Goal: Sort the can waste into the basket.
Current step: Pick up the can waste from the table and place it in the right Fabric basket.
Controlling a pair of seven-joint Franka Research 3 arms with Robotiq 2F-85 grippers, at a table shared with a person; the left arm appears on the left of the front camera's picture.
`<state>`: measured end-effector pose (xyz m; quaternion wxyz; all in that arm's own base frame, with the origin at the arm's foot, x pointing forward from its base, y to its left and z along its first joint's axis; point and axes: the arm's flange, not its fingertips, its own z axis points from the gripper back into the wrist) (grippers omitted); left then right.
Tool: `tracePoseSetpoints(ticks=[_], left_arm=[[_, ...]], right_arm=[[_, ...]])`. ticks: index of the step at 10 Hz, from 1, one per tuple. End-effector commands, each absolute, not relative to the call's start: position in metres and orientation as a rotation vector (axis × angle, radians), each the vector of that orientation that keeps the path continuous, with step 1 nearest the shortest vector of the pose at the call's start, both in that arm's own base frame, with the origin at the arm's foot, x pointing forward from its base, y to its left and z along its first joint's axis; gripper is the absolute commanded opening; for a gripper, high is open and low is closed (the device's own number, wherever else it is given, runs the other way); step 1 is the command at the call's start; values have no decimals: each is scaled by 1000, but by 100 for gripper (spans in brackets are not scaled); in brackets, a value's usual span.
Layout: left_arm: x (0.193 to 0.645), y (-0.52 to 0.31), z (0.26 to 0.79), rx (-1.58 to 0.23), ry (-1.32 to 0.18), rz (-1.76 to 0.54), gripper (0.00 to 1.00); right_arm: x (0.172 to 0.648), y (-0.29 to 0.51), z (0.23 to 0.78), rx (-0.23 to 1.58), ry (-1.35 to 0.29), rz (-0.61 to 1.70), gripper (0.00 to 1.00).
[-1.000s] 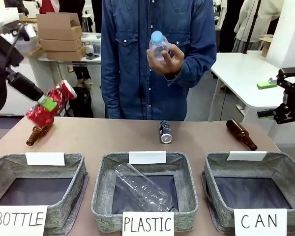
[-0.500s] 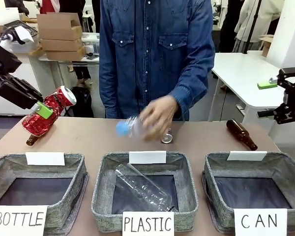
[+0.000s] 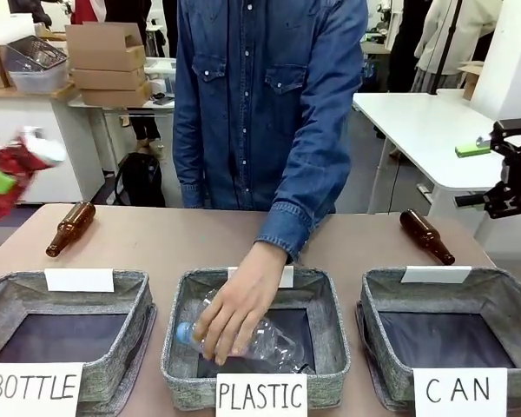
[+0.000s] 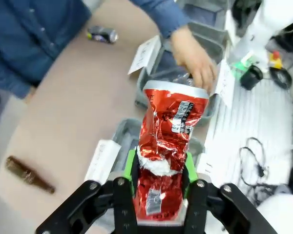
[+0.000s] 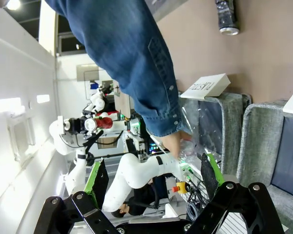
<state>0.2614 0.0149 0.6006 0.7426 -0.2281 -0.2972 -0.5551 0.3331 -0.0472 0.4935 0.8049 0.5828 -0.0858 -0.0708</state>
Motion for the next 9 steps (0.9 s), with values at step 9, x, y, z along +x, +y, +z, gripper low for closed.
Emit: tracePoseSetpoints(ticks=[9], left_arm=[[303, -79, 603, -549, -563, -1415, 43]], right_arm=[[336, -46, 495, 1269, -207, -130, 100]])
